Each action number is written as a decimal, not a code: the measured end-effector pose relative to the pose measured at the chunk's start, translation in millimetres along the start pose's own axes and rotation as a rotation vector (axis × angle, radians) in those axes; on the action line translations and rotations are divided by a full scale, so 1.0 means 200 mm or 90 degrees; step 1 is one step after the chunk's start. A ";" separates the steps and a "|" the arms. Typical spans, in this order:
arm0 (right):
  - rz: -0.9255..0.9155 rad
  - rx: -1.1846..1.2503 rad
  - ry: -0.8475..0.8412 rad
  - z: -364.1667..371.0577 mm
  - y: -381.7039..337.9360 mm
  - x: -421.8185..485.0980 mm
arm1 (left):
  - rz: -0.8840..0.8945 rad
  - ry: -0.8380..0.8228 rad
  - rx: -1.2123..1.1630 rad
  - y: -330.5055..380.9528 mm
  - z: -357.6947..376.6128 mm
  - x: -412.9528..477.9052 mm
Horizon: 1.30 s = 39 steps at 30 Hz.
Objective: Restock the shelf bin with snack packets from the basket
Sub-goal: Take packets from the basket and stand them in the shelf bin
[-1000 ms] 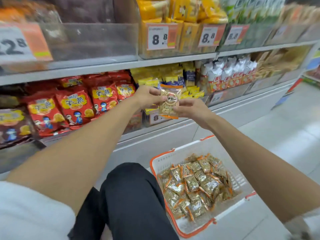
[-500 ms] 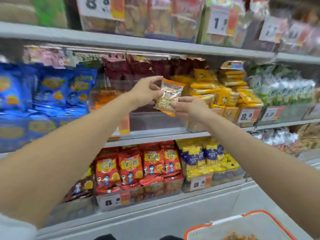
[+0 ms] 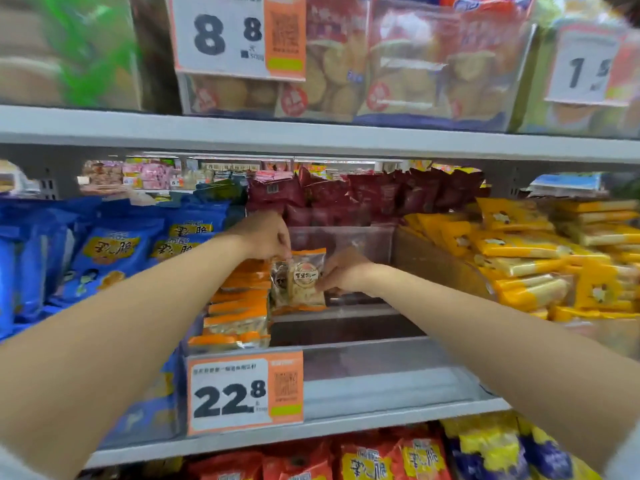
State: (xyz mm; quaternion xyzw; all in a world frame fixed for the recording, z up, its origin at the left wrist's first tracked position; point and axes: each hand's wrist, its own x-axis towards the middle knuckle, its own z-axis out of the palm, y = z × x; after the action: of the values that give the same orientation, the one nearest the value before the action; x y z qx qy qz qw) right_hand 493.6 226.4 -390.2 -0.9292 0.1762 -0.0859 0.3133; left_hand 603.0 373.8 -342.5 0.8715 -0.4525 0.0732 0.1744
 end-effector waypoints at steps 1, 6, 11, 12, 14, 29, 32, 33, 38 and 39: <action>0.003 -0.006 -0.010 0.02 0.00 0.05 | -0.006 -0.016 0.025 -0.03 0.01 0.03; -0.004 0.017 -0.047 0.14 0.02 0.22 | -0.029 -0.111 0.144 -0.13 0.05 0.14; 0.000 0.056 -0.052 0.22 0.06 0.24 | -0.039 -0.132 0.156 -0.12 0.05 0.14; -0.002 0.052 -0.064 0.22 0.07 0.23 | -0.039 -0.133 0.148 -0.12 0.05 0.14; 0.007 0.045 -0.088 0.22 0.08 0.21 | -0.033 -0.136 0.124 -0.12 0.04 0.13; 0.099 -0.005 -0.092 0.04 -0.01 0.04 | -0.023 0.009 -0.090 0.03 0.00 -0.06; 0.016 -0.044 0.062 -0.03 -0.05 -0.12 | -0.058 0.034 -0.093 0.19 0.01 -0.20; -0.025 -0.045 0.129 -0.05 -0.05 -0.20 | -0.063 0.047 -0.100 0.24 0.02 -0.25; -0.171 0.031 0.451 -0.12 0.05 -0.71 | -0.031 0.160 -0.160 0.57 0.07 -0.51; -0.193 0.024 0.481 -0.13 0.09 -0.80 | -0.013 0.160 -0.170 0.66 0.08 -0.57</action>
State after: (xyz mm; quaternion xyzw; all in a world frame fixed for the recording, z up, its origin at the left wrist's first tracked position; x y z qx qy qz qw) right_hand 334.3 260.6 -388.6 -0.8417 0.1386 -0.4698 0.2272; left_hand 429.6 385.7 -358.1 0.8292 -0.4236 0.1189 0.3447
